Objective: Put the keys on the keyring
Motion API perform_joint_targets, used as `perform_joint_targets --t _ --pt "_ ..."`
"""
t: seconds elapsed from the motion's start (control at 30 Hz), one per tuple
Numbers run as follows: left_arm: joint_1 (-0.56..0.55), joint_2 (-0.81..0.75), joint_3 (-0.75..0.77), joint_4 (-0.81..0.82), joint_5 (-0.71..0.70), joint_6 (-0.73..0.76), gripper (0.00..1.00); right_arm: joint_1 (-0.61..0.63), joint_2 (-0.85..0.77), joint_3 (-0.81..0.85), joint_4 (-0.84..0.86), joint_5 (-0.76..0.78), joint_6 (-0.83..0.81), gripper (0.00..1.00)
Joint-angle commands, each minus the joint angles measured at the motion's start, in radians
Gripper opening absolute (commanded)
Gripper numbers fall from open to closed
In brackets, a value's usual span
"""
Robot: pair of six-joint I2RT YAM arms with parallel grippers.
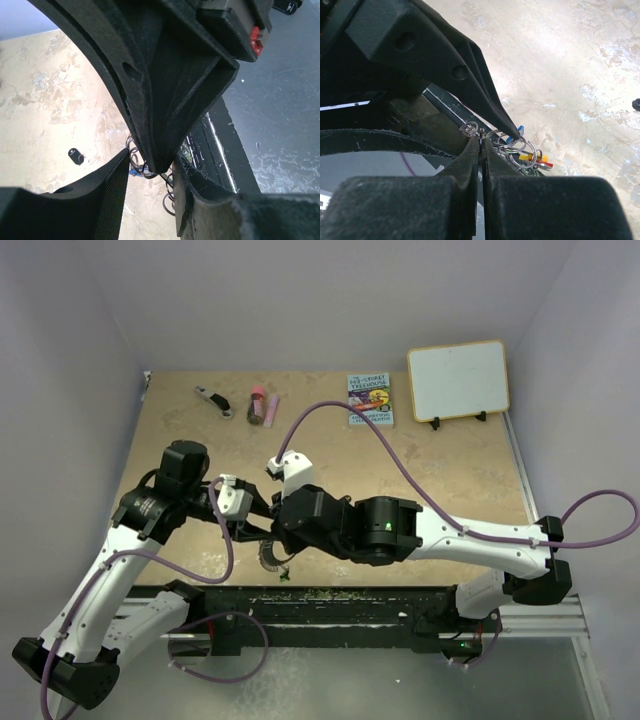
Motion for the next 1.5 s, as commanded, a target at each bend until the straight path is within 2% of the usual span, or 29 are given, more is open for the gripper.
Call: perform_joint_targets --t 0.0,0.23,0.4,0.5,0.7,0.87,1.13,1.27,1.47 --pt "-0.002 0.004 0.038 -0.076 0.0 0.102 0.28 0.008 -0.082 -0.007 0.027 0.03 0.011 0.0" --pt "-0.001 0.005 0.043 -0.105 0.037 0.155 0.2 0.01 -0.113 -0.043 0.058 0.009 -0.003 0.0" --pt "-0.001 0.01 0.048 -0.104 0.074 0.166 0.19 0.011 -0.121 -0.058 0.075 -0.004 -0.014 0.0" --pt "-0.001 0.017 0.052 -0.089 0.089 0.149 0.21 0.01 -0.118 -0.059 0.085 -0.011 -0.021 0.0" --pt "-0.002 0.033 0.07 -0.014 0.074 0.062 0.34 0.015 -0.109 -0.053 0.092 -0.016 -0.026 0.0" --pt "-0.001 0.035 0.082 0.042 0.095 -0.043 0.34 0.019 -0.105 -0.051 0.087 -0.012 -0.021 0.0" --pt "-0.003 0.033 0.059 0.046 0.108 -0.058 0.33 0.028 -0.107 -0.045 0.096 -0.003 -0.021 0.0" --pt "-0.003 0.022 0.029 0.112 0.157 -0.114 0.33 0.03 -0.102 -0.047 0.107 -0.01 -0.029 0.0" --pt "-0.001 0.02 0.021 0.073 0.269 -0.049 0.33 0.032 -0.13 -0.083 0.158 -0.012 -0.048 0.0"
